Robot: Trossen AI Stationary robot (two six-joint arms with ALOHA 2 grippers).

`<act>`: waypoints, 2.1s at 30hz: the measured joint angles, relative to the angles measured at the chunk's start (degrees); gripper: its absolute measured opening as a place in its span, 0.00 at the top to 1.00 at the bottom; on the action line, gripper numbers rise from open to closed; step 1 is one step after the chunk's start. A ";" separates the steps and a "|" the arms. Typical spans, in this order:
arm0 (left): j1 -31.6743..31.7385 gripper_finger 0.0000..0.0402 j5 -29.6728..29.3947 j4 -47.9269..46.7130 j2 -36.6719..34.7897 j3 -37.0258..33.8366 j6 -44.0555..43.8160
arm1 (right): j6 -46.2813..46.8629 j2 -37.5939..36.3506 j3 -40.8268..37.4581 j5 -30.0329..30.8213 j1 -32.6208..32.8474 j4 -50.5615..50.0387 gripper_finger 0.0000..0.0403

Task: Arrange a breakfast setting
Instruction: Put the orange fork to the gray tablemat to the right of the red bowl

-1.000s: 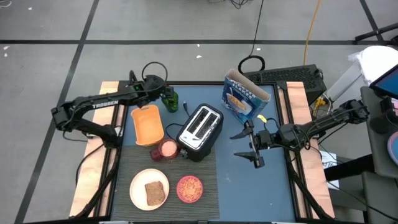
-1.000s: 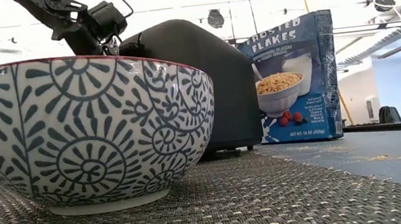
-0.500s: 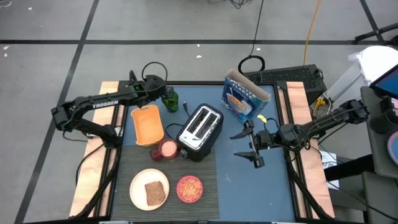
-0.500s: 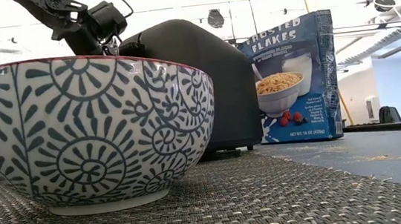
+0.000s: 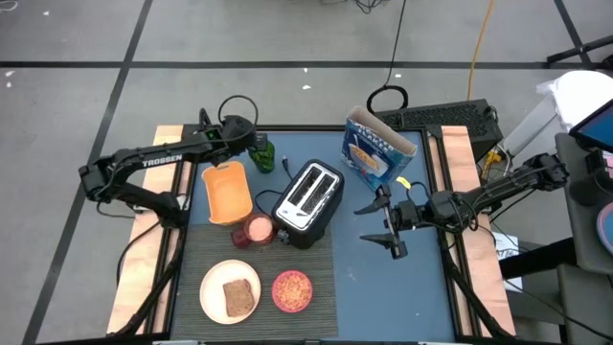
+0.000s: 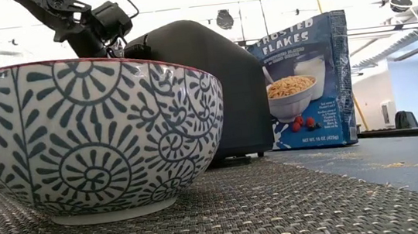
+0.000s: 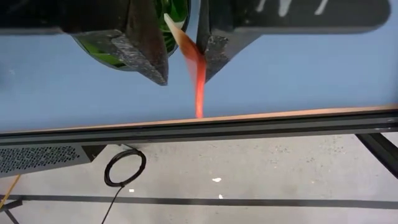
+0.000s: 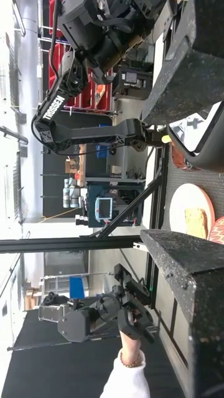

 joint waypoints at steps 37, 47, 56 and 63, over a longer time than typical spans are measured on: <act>0.00 0.95 4.16 5.72 -2.19 -0.04 0.13 | 0.00 0.01 -0.01 -0.02 0.02 -0.02 0.31; 0.00 0.95 4.14 6.08 -11.26 -0.04 0.63 | 0.00 0.02 0.00 -0.02 0.00 -0.02 0.31; -0.75 0.95 4.12 6.43 -19.62 -0.02 -0.63 | 0.22 0.00 0.00 4.10 0.02 0.04 0.31; -3.74 0.95 4.12 10.31 -22.64 -0.02 -1.03 | 4.19 0.02 -0.02 13.47 0.00 0.07 0.31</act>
